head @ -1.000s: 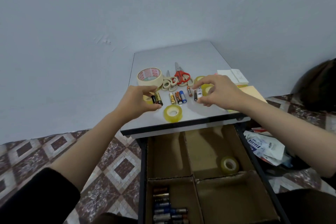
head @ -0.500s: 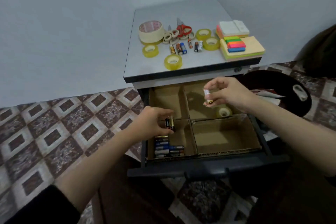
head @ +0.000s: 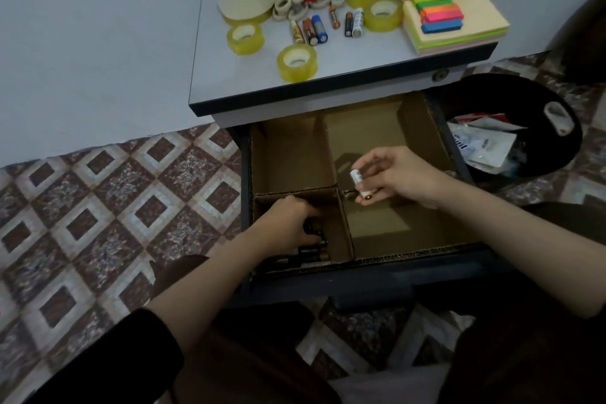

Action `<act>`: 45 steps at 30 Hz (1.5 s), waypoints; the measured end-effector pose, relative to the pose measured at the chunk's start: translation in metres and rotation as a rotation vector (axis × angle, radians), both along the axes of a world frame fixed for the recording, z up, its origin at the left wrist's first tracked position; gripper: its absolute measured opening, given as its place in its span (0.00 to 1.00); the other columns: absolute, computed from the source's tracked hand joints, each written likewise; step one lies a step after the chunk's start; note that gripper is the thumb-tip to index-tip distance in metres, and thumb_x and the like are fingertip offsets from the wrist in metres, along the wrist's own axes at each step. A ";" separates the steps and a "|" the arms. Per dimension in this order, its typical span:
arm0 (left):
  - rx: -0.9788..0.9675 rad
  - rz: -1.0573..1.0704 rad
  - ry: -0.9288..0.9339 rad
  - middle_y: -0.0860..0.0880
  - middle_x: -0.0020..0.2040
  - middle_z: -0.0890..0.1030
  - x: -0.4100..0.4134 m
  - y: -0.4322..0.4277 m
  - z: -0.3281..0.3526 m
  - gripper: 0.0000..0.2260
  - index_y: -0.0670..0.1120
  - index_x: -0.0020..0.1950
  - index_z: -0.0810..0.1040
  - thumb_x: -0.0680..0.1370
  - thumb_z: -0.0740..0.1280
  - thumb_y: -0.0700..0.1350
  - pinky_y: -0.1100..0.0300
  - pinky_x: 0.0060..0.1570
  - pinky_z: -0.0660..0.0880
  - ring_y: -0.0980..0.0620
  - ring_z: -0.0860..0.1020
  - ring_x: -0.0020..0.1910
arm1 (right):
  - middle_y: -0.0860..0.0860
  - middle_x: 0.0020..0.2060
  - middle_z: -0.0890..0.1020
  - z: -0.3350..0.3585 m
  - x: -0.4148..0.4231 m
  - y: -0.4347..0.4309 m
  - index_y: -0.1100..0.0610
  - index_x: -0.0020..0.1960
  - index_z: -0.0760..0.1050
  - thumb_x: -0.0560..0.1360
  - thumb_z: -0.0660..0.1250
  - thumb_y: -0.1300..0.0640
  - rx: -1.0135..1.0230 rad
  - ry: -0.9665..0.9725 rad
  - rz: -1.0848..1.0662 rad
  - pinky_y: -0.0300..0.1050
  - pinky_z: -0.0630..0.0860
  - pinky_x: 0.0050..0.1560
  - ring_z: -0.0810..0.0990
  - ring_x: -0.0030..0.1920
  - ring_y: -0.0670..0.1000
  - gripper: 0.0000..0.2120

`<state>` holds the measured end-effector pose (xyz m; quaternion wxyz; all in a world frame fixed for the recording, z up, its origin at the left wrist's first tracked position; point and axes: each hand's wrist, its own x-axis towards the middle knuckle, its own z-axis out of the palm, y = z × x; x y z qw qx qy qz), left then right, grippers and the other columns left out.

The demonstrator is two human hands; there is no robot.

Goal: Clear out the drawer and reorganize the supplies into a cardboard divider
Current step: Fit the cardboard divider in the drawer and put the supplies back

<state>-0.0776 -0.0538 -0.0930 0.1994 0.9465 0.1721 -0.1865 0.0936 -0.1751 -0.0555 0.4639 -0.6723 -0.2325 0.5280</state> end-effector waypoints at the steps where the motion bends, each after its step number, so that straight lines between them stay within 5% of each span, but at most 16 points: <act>1: 0.003 0.036 -0.035 0.49 0.58 0.79 0.002 -0.001 -0.003 0.17 0.46 0.60 0.78 0.73 0.71 0.48 0.58 0.58 0.71 0.51 0.75 0.58 | 0.60 0.41 0.78 0.000 0.001 0.001 0.64 0.52 0.74 0.70 0.66 0.75 -0.002 0.005 0.010 0.42 0.82 0.35 0.83 0.31 0.52 0.13; 7: 0.039 0.223 -0.087 0.47 0.56 0.80 0.006 -0.017 -0.022 0.14 0.43 0.56 0.80 0.74 0.69 0.48 0.56 0.56 0.74 0.50 0.77 0.54 | 0.60 0.41 0.79 -0.004 0.005 0.001 0.62 0.49 0.75 0.69 0.67 0.75 -0.002 0.035 0.030 0.43 0.82 0.37 0.83 0.32 0.52 0.12; 14: 0.212 0.037 0.068 0.44 0.57 0.76 0.008 -0.013 -0.022 0.18 0.42 0.58 0.78 0.78 0.62 0.54 0.56 0.56 0.71 0.46 0.75 0.56 | 0.61 0.42 0.79 -0.005 0.007 0.001 0.62 0.50 0.75 0.70 0.67 0.74 -0.001 0.029 0.044 0.44 0.82 0.37 0.83 0.33 0.54 0.12; 19: 0.238 -0.104 0.077 0.47 0.59 0.76 0.003 -0.002 -0.021 0.13 0.45 0.61 0.77 0.80 0.59 0.43 0.54 0.56 0.72 0.47 0.74 0.58 | 0.60 0.41 0.80 -0.005 0.007 0.001 0.62 0.49 0.75 0.70 0.67 0.74 -0.002 0.004 0.066 0.44 0.82 0.37 0.84 0.33 0.53 0.12; 25: 0.262 -0.221 0.034 0.49 0.62 0.76 0.000 0.000 -0.019 0.19 0.50 0.66 0.74 0.78 0.58 0.36 0.57 0.58 0.70 0.49 0.72 0.62 | 0.61 0.42 0.80 -0.005 0.007 0.002 0.62 0.51 0.75 0.70 0.67 0.73 -0.015 -0.007 0.083 0.42 0.82 0.36 0.84 0.33 0.52 0.12; 33: 0.421 -0.191 0.090 0.47 0.56 0.78 -0.002 -0.005 -0.020 0.10 0.45 0.55 0.79 0.79 0.60 0.40 0.56 0.56 0.69 0.48 0.74 0.57 | 0.61 0.43 0.81 -0.003 0.005 0.003 0.63 0.53 0.75 0.70 0.69 0.71 -0.050 -0.032 0.102 0.42 0.81 0.32 0.84 0.34 0.53 0.13; 45: 0.414 -0.115 0.077 0.46 0.54 0.79 0.005 -0.011 -0.014 0.09 0.43 0.53 0.79 0.79 0.60 0.40 0.58 0.49 0.69 0.47 0.76 0.54 | 0.59 0.41 0.80 0.003 0.000 0.003 0.66 0.53 0.75 0.71 0.68 0.72 -0.081 -0.073 0.089 0.45 0.82 0.31 0.83 0.31 0.53 0.12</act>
